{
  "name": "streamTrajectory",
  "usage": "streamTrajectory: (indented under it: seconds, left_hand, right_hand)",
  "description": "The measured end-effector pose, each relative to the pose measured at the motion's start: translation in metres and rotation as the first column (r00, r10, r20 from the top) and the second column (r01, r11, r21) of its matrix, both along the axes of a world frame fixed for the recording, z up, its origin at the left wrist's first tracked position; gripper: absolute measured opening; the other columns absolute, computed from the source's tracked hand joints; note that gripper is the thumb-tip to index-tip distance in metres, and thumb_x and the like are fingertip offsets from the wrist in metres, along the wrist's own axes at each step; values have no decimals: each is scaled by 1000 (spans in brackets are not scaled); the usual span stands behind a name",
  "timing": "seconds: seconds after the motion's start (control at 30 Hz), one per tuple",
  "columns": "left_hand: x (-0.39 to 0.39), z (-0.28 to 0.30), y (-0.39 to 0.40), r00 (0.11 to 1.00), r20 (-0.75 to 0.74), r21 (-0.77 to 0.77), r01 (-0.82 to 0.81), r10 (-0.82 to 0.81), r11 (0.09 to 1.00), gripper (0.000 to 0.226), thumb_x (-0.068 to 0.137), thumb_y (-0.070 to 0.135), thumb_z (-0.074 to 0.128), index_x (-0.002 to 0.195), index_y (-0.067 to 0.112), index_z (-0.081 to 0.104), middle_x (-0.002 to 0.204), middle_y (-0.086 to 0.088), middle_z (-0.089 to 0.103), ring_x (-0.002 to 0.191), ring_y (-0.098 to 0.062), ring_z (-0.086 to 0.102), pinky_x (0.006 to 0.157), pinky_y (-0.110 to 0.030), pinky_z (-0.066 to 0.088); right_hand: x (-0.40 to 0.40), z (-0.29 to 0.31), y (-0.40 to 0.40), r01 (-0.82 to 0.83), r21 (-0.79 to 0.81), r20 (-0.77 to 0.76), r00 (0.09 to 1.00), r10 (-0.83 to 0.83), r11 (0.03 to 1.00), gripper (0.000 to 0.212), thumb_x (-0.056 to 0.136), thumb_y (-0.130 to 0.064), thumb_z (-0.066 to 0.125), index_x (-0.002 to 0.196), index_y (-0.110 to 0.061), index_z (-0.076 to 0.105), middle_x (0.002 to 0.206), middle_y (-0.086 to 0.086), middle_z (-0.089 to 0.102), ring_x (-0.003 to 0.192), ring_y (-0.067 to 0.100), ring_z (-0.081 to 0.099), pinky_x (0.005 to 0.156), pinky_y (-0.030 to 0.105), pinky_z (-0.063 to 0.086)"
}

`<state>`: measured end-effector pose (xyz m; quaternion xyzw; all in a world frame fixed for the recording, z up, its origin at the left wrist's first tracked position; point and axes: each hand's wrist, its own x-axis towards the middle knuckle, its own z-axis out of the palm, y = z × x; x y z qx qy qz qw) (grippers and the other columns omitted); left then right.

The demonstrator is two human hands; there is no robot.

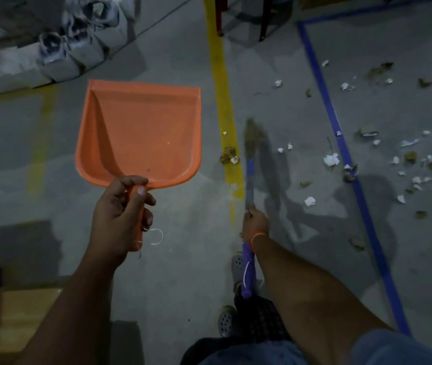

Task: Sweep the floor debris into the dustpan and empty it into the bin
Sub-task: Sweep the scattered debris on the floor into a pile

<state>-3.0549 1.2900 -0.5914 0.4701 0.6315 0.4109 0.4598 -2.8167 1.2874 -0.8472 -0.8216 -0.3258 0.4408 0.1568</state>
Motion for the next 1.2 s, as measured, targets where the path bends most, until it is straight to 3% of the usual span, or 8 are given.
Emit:
streamTrajectory:
  seconds: [0.17,0.27,0.33,0.57,0.67,0.83,1.03,1.2]
  left_hand:
    - [-11,0,18,999,3,-8,-53,54,999,12,105,9,53,116,8,59,80,-7,63,50,-20,54,45,-25,44]
    - [-18,-1,28,998,-6,-30,-70,70,997,12,105,10,53,115,8,59,80,-7,64,50,-20,53,45,-26,44]
    - [-22,-2,35,997,-25,-39,-70,69,997,12,105,10,53,115,8,59,81,-8,64,50,-20,53,46,-26,44]
    - [-26,-12,59,999,-20,-59,-47,46,997,11,105,11,53,114,8,60,82,-10,64,52,-21,54,45,-27,45]
    - [-24,-21,71,999,7,-82,-31,32,996,12,105,11,53,115,8,60,82,-9,64,52,-22,53,46,-27,45]
    - [-19,-29,107,998,55,-96,41,-36,995,14,106,10,52,117,5,59,83,-10,64,52,-23,52,47,-27,44]
    - [-25,-26,171,988,70,-65,142,-137,988,13,106,9,52,115,8,60,84,-9,65,51,-21,53,47,-27,45]
    - [-43,-26,216,985,50,-61,170,-167,984,14,106,9,52,117,5,60,82,-9,65,50,-21,52,47,-26,44]
  right_hand:
    - [-42,18,49,-296,-17,-66,953,294,955,34,100,-31,43,116,-10,64,106,18,67,93,36,66,76,38,54]
    - [-55,15,65,-343,-86,-103,937,334,935,35,100,-34,43,116,-13,64,103,14,69,90,32,68,69,33,52]
    - [-53,12,69,-369,-137,-82,929,361,919,36,102,-31,40,123,-11,62,115,14,66,103,31,64,79,34,51]
    - [11,-13,80,-275,-301,128,937,325,913,38,92,-30,57,121,-6,62,129,10,60,122,25,56,100,32,47]
    - [37,4,93,-124,-253,159,973,168,959,45,90,-34,63,127,-9,59,135,6,55,126,24,52,99,31,45]
    - [41,19,110,268,-97,125,959,-255,959,31,98,-17,49,119,1,63,120,21,64,109,38,61,91,37,48]
    - [2,22,139,326,19,-109,941,-322,945,34,99,-22,49,129,-10,60,99,26,67,62,30,58,53,33,52]
    - [-50,11,177,309,-40,-273,911,-308,950,23,98,-23,52,116,-32,62,71,13,56,47,22,45,44,27,45]
